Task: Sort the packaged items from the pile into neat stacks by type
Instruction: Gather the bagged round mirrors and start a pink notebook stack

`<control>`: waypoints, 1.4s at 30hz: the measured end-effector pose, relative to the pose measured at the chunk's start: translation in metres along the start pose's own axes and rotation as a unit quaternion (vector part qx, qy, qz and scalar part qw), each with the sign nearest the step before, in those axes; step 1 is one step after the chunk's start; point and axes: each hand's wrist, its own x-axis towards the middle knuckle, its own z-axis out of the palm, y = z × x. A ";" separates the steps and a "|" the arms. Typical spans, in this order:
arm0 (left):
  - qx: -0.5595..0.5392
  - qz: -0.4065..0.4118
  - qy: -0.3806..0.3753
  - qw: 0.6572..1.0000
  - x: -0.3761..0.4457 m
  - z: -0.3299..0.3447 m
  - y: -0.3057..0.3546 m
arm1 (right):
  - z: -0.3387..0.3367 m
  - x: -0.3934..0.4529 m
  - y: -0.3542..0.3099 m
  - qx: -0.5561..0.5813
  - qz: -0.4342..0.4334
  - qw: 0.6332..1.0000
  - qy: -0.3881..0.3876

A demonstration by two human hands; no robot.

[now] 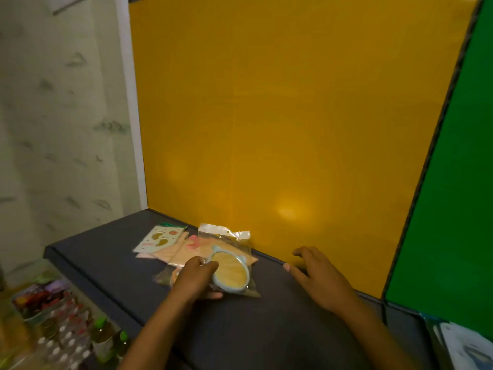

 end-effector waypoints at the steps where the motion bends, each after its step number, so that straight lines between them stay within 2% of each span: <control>1: -0.032 0.000 0.005 0.999 -0.001 -0.012 0.002 | 0.006 0.006 -0.006 0.008 -0.004 1.000 -0.006; 7: -0.189 -0.002 0.023 0.982 -0.009 -0.077 0.000 | 0.051 0.043 -0.041 0.049 -0.021 0.997 -0.063; 15: -0.282 -0.008 0.052 0.958 -0.018 -0.130 -0.020 | 0.095 0.080 -0.067 0.092 0.023 0.984 -0.148; 20: -0.294 -0.016 0.063 0.954 -0.018 -0.150 -0.034 | 0.108 0.086 -0.070 0.059 0.024 0.979 -0.196; 25: -0.292 -0.024 0.066 0.954 -0.017 -0.161 -0.044 | 0.113 0.092 -0.077 0.004 0.062 0.982 -0.178; 32: -0.291 -0.025 0.069 0.954 -0.017 -0.168 -0.048 | 0.111 0.104 -0.079 -0.035 0.088 0.972 -0.213; 38: -0.290 -0.029 0.065 0.954 -0.015 -0.170 -0.050 | 0.115 0.106 -0.081 0.025 0.107 0.977 -0.183; 42: -0.287 -0.031 0.059 0.956 -0.009 -0.173 -0.050 | 0.117 0.111 -0.085 0.012 0.096 0.981 -0.170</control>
